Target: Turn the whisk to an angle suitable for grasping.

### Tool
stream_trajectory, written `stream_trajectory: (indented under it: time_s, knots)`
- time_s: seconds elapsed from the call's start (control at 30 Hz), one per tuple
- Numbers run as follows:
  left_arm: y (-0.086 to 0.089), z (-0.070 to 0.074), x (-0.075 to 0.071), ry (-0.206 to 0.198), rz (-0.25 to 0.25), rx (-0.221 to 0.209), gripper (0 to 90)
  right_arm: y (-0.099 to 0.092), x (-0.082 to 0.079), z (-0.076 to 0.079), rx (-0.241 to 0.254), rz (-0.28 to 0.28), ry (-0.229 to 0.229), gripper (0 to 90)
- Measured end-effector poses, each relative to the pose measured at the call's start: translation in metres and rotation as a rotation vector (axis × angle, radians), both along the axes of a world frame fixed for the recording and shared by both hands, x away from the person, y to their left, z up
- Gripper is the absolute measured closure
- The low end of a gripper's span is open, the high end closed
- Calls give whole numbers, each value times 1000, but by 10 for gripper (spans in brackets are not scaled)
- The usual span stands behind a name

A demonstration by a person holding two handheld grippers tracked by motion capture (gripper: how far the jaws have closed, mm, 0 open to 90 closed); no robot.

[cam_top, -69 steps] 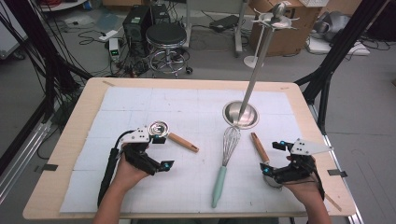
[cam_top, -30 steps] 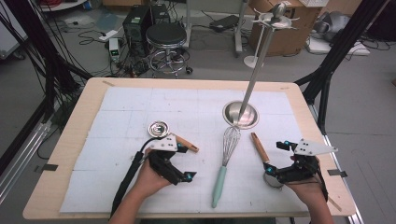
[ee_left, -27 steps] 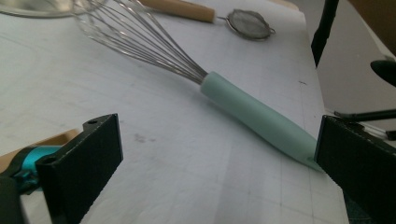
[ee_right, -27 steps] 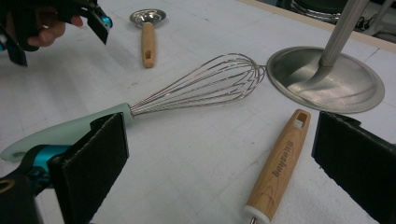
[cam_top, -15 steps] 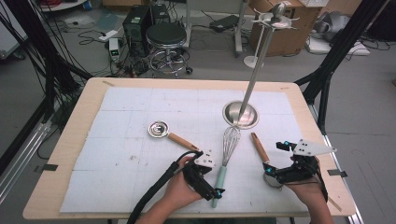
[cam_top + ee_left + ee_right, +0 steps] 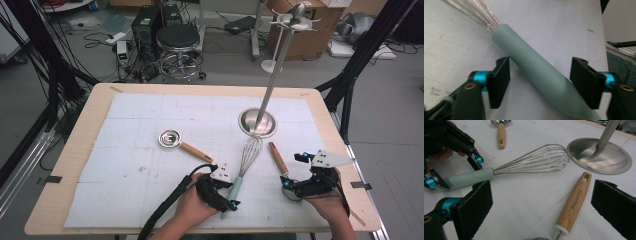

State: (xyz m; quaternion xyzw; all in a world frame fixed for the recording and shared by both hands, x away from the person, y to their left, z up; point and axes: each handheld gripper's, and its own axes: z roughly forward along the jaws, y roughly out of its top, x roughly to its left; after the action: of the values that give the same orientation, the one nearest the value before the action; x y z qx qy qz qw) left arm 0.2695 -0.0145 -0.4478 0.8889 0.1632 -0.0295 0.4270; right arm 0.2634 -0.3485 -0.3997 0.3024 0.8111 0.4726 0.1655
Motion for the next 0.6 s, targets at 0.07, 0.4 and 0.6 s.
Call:
stream_trajectory:
  time_s: [0.07, 0.4, 0.6]
  knots:
    - [2, 0, 1, 6, -3, -4, 402, 0, 0, 0, 1, 0, 0, 26]
    - [34, 4, 7, 13, 18, 1, 554, 2, 0, 0, -1, 7, 3, 26]
    - [48, 6, 12, 2, 11, 19, 595, 2, 1, 0, -1, 7, 9, 26]
